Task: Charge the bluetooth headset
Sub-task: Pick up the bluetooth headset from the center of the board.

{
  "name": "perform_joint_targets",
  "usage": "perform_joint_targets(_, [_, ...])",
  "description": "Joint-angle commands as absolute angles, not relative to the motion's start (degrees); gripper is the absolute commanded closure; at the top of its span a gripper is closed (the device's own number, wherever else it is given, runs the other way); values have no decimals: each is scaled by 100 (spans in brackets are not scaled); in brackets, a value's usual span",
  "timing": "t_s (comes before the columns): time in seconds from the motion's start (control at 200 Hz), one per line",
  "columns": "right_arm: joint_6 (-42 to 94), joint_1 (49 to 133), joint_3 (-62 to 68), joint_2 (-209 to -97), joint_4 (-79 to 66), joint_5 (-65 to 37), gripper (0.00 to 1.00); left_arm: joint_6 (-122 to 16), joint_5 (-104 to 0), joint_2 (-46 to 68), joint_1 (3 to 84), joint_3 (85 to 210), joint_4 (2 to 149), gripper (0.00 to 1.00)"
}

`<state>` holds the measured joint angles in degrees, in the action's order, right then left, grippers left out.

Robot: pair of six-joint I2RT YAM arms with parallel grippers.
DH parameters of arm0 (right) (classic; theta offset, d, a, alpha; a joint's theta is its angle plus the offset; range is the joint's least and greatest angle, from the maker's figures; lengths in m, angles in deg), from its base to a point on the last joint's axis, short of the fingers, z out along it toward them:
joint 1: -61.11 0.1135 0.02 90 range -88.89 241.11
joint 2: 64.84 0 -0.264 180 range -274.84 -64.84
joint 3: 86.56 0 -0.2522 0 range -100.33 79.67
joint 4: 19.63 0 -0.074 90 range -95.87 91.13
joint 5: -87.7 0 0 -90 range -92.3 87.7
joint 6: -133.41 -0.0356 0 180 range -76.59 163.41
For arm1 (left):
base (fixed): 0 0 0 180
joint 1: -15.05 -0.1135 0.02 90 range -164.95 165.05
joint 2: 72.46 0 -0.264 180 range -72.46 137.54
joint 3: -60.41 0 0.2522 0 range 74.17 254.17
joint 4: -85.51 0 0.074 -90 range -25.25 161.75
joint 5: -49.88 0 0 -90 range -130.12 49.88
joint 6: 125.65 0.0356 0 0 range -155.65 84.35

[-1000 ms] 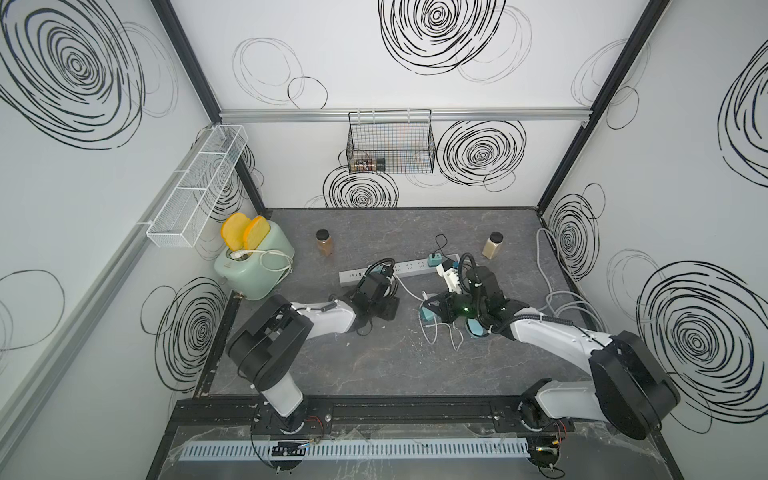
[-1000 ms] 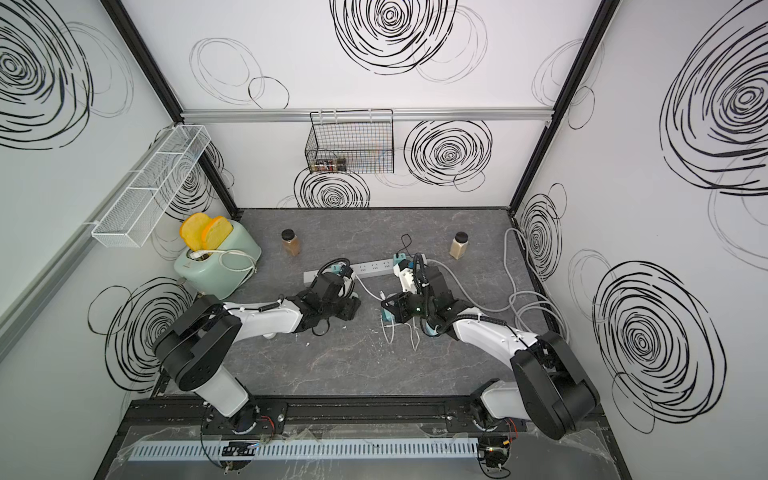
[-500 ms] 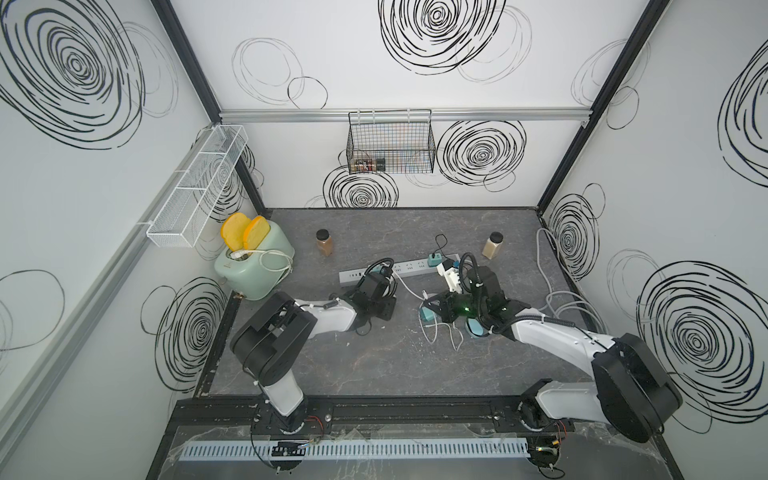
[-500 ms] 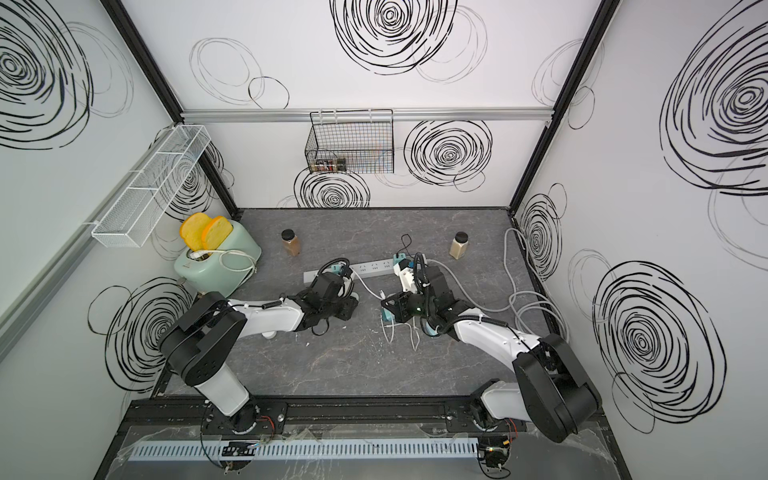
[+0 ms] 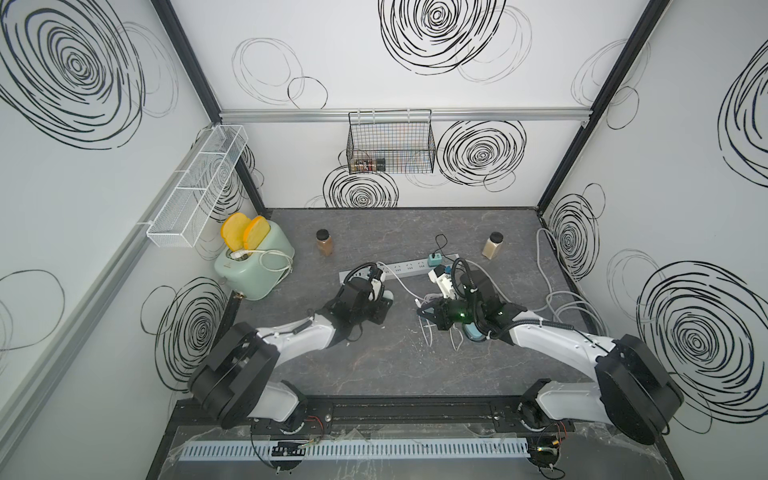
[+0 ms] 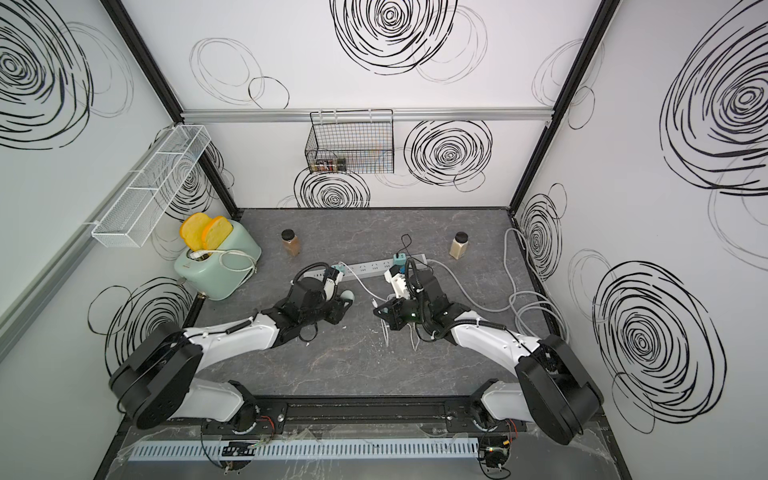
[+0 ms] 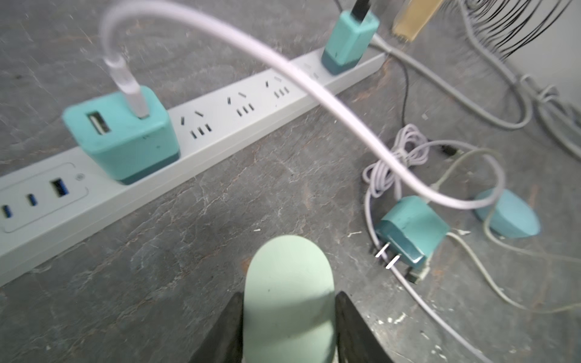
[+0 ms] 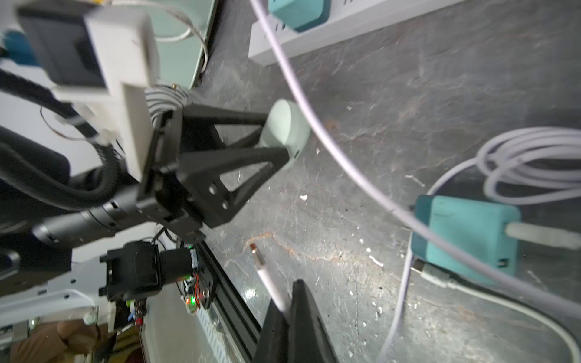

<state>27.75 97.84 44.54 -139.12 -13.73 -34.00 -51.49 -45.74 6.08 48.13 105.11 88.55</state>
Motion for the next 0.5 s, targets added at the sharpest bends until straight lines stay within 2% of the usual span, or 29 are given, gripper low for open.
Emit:
perform_joint_targets(0.0, [2919,9997,4456,-13827,-1084,-3487,98,-5395,-5146,59,4571,10041,9865,68])
perform_joint_targets(0.205, [3112,10163,4358,-13865,-787,-3646,99,-5235,-5592,-382,4449,9794,10018,68])
perform_joint_targets(0.365, [3188,10255,4191,-13962,-639,-4069,99,-4978,-5991,-550,4575,9432,10883,69])
perform_joint_targets(0.495, [3206,10277,4026,-14085,-356,-4002,99,-4918,-6059,-764,4673,9252,11192,69])
